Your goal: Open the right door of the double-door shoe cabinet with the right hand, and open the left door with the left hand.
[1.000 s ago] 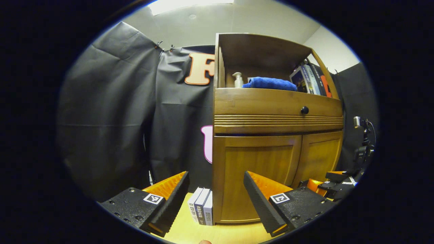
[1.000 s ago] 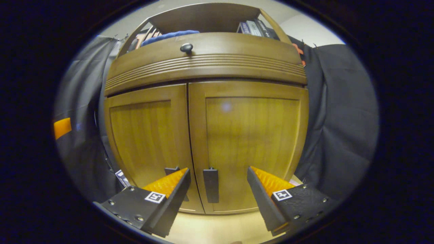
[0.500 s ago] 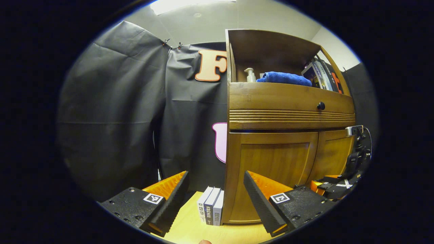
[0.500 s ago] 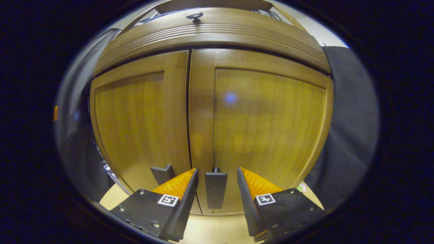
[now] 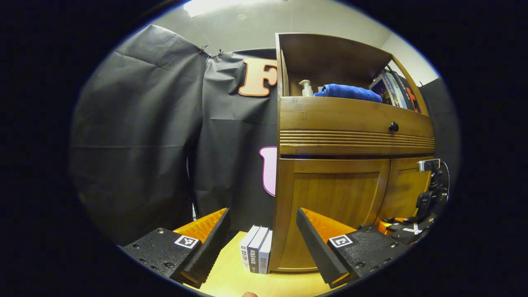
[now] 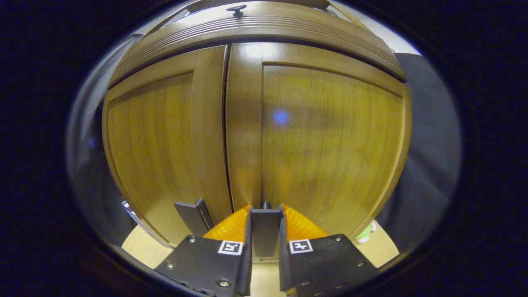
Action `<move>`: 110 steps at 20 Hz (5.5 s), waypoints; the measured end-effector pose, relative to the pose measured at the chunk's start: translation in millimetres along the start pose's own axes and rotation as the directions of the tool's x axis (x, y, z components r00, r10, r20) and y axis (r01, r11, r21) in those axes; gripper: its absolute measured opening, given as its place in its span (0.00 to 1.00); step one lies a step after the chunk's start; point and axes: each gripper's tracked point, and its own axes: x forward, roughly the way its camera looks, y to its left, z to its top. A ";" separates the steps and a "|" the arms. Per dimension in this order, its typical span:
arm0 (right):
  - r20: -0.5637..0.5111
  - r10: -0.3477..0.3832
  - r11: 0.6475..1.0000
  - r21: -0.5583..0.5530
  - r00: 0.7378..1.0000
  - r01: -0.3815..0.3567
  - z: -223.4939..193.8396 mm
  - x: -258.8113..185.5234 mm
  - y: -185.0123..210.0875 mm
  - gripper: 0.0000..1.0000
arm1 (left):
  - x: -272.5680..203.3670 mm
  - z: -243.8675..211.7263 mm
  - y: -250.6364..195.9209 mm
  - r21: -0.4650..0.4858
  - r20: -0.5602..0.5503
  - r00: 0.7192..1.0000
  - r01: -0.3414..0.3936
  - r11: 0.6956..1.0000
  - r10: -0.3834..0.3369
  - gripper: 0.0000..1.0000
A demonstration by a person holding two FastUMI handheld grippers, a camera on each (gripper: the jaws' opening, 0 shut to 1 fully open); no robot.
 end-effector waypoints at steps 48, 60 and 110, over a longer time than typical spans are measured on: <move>-0.019 -0.122 0.984 0.125 0.992 0.123 27.3 -21.6 -23.0 0.13 | -50.7 -37.1 -187.3 -0.050 -0.105 0.927 0.358 0.933 -0.361 0.98; -0.010 -0.187 0.974 0.129 0.982 0.187 25.8 -45.4 -93.8 0.15 | -44.3 -47.5 -206.2 -0.027 -0.123 0.921 0.370 0.929 -0.370 0.99; 0.007 -0.175 0.985 0.008 0.985 0.175 29.2 -69.7 -112.8 0.15 | -0.4 -145.0 -202.4 -0.111 -0.214 0.924 0.300 0.947 -0.318 0.35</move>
